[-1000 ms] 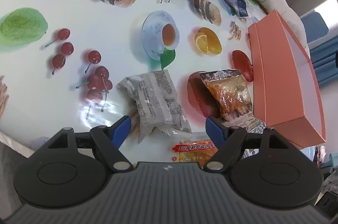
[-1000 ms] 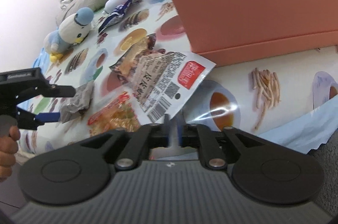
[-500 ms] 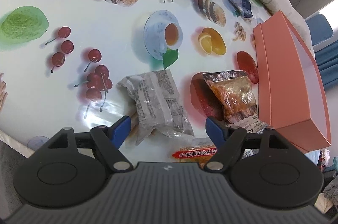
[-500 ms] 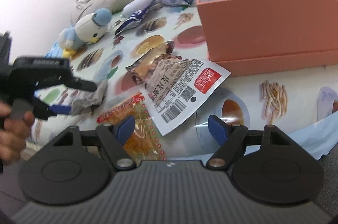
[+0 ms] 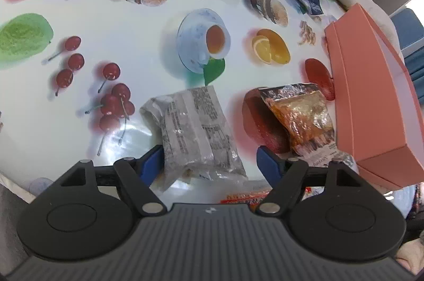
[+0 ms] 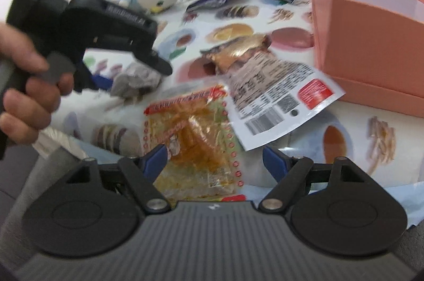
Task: Organize snacks
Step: 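Lift the orange packet with the right gripper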
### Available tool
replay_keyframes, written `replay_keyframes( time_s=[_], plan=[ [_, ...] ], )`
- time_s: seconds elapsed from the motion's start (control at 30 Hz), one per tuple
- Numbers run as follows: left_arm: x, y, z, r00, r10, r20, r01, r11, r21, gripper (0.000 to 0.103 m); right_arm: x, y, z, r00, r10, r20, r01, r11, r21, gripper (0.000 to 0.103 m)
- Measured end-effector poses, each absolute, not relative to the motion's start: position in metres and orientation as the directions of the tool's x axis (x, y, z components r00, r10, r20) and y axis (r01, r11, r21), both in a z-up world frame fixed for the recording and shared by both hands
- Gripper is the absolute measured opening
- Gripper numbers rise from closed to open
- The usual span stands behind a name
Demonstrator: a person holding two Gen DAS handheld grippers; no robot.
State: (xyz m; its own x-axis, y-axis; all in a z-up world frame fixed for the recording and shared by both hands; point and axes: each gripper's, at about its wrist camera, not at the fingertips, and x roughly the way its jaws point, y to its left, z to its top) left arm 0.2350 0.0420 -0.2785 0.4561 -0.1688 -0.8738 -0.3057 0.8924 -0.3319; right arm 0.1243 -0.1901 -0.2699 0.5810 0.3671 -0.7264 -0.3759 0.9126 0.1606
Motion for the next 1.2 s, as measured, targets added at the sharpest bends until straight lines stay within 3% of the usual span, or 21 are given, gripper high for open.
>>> replay_keyframes(
  time_s=[0.17, 0.23, 0.3, 0.37, 0.47, 0.6, 1.2],
  plan=[
    [0.239, 0.041, -0.28, 0.461, -0.143, -0.876, -0.307, 0.9, -0.309, 0.069, 0.122, -0.176, -0.28, 0.58, 0.347, -0.737, -0.419, 0.903, 0.095, 0.079],
    [0.24, 0.041, -0.28, 0.459, -0.13, -0.879, -0.306, 0.905, -0.294, 0.063, 0.119, -0.167, -0.283, 0.583, 0.329, -0.743, -0.451, 0.892, 0.041, 0.068],
    [0.24, 0.041, -0.281, 0.461, -0.126, -0.878, -0.295, 0.912, -0.286, 0.061, 0.116, -0.161, -0.286, 0.588, 0.317, -0.744, -0.469, 0.883, 0.006, 0.065],
    [0.24, 0.04, -0.28, 0.464, -0.125, -0.877, -0.285, 0.916, -0.281, 0.059, 0.114, -0.158, -0.286, 0.587, 0.323, -0.742, -0.483, 0.875, -0.002, 0.052],
    [0.238, 0.042, -0.28, 0.467, -0.131, -0.875, -0.286, 0.913, -0.29, 0.056, 0.112, -0.152, -0.285, 0.58, 0.33, -0.745, -0.503, 0.864, -0.008, 0.02],
    [0.231, 0.047, -0.275, 0.469, -0.127, -0.874, -0.294, 0.911, -0.29, 0.054, 0.112, -0.149, -0.278, 0.574, 0.342, -0.744, -0.507, 0.862, 0.005, 0.008],
    [0.178, 0.056, -0.207, 0.576, -0.083, -0.813, -0.252, 0.928, -0.273, 0.053, 0.104, -0.181, -0.216, 0.624, 0.358, -0.695, -0.39, 0.913, 0.12, 0.006]
  ],
)
